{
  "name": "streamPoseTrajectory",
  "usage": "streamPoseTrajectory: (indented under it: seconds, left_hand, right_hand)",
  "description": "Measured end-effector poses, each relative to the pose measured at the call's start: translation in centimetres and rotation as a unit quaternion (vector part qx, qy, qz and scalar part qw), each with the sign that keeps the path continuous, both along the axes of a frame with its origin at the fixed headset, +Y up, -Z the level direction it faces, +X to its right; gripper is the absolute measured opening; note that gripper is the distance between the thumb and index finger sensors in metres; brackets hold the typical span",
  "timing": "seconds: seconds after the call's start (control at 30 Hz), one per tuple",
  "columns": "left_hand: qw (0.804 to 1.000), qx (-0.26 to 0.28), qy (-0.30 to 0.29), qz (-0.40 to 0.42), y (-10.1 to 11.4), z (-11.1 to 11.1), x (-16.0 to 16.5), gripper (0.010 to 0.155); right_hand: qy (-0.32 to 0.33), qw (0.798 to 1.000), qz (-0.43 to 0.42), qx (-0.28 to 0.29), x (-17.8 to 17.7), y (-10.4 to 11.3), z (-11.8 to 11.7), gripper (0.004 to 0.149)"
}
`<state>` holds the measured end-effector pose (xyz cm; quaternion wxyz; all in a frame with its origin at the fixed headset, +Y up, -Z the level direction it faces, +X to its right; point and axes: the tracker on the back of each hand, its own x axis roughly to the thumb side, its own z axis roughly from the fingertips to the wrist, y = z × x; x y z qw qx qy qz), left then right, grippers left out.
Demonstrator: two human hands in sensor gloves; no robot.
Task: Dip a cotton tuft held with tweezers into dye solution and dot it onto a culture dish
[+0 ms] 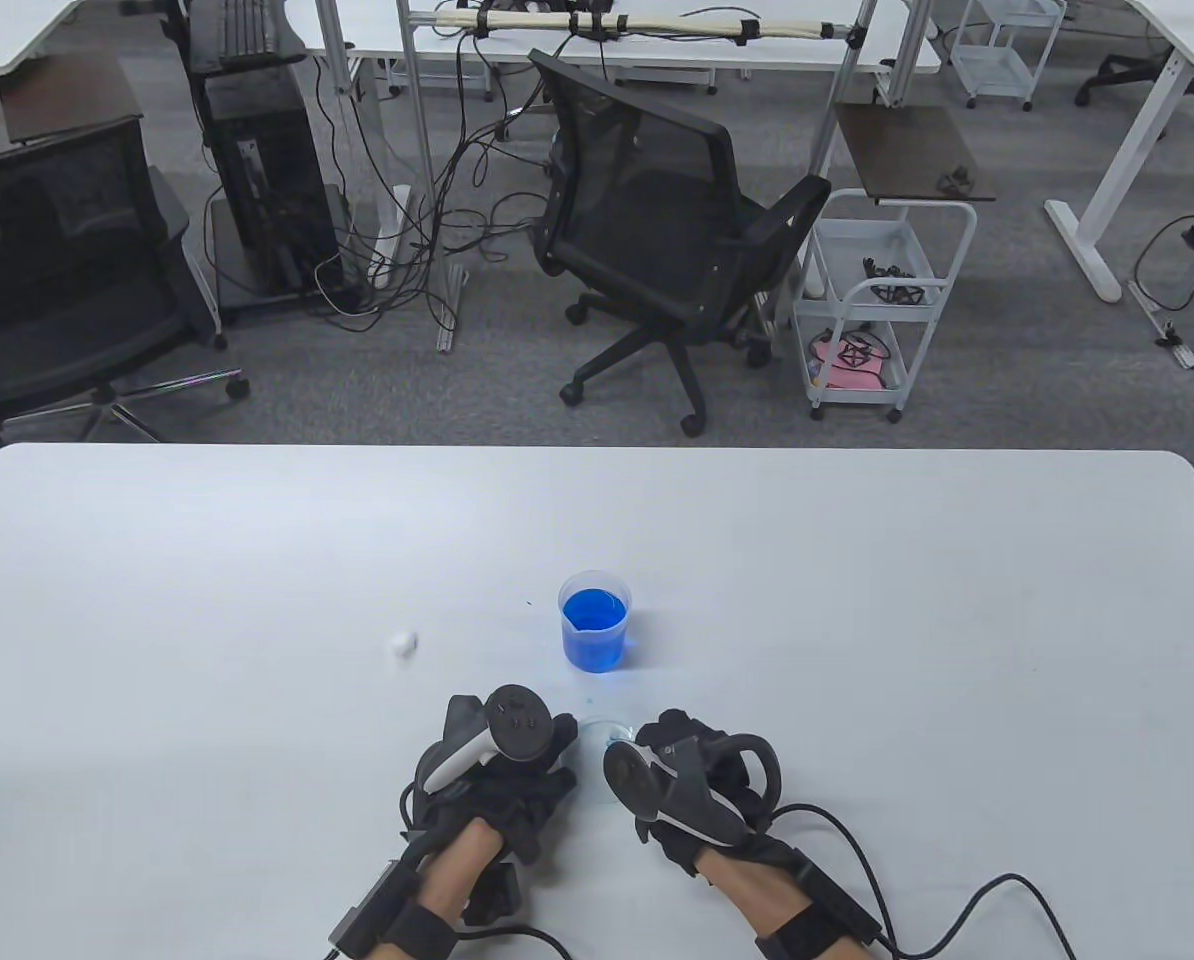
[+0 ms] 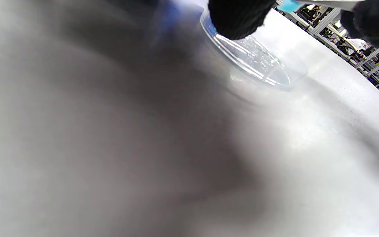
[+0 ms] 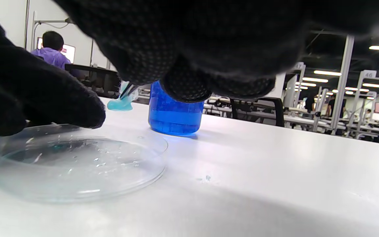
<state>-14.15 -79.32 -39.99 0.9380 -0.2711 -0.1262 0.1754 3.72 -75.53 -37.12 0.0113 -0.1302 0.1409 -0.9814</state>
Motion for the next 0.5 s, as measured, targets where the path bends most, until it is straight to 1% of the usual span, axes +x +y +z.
streamPoseTrajectory:
  seconds: [0.07, 0.2, 0.23, 0.33, 0.5]
  left_hand:
    - [1.0, 0.0, 0.0, 0.001, 0.0, 0.0, 0.0, 0.064]
    - [1.0, 0.0, -0.001, 0.0, 0.0, 0.0, 0.1, 0.064]
    - [1.0, 0.0, -0.001, 0.0, 0.0, 0.0, 0.1, 0.064]
    - [1.0, 0.0, -0.001, 0.0, 0.0, 0.0, 0.1, 0.064]
    - [1.0, 0.0, 0.0, 0.0, 0.0, 0.1, 0.1, 0.064]
  right_hand:
    - [-0.003, 1.0, 0.003, -0.005, -0.1, -0.2, -0.3, 0.043]
    - [-0.004, 0.999, 0.025, -0.021, -0.3, -1.6, -0.9, 0.043]
    - [-0.004, 0.999, 0.032, -0.025, -0.4, -1.9, -0.9, 0.039]
    - [-0.002, 0.998, 0.048, -0.035, -0.5, -2.6, -0.9, 0.039]
    - [-0.006, 0.999, 0.037, -0.024, -0.3, -2.2, -0.9, 0.039]
